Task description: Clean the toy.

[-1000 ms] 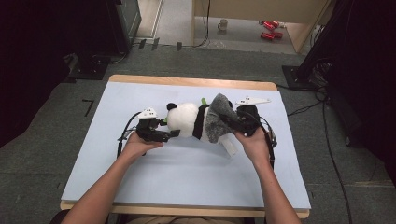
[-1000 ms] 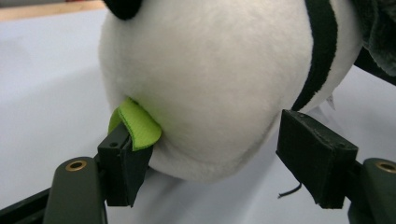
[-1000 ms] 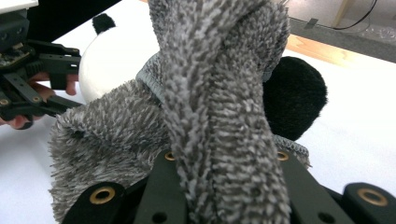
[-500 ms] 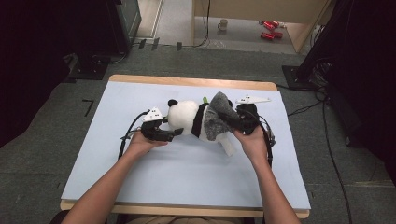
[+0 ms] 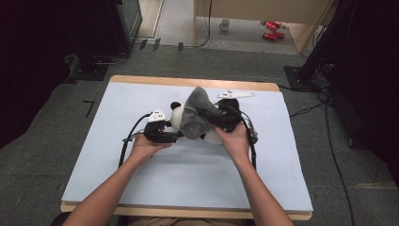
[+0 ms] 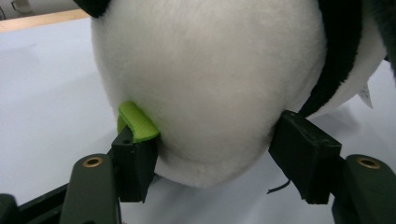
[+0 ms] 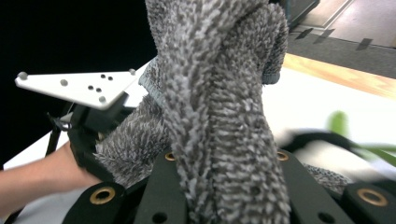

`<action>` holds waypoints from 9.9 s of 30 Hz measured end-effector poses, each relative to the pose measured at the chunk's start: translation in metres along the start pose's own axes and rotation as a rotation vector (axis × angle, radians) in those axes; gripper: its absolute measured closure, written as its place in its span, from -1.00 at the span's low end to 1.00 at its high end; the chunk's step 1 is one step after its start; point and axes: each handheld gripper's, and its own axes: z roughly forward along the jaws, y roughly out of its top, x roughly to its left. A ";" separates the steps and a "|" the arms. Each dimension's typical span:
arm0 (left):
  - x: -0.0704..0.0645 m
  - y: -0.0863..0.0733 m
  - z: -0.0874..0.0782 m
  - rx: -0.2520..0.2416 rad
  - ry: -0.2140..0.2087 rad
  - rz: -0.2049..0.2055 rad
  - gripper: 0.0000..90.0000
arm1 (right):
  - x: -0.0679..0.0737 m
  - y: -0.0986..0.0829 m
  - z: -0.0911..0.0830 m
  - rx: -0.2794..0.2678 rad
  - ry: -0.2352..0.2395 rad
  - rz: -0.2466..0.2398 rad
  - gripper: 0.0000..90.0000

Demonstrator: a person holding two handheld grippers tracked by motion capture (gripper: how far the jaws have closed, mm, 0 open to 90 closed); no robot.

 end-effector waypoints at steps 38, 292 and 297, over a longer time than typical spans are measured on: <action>-0.004 -0.001 0.008 -0.014 0.022 -0.015 -0.21 | -0.068 -0.035 -0.074 0.032 -0.253 0.085 0.74; -0.003 -0.012 0.002 0.041 -0.003 -0.051 0.08 | -0.069 -0.045 -0.047 0.062 -0.182 0.090 0.36; -0.003 -0.012 0.002 0.037 0.008 -0.034 -0.01 | -0.071 -0.048 -0.046 0.047 -0.165 0.106 0.31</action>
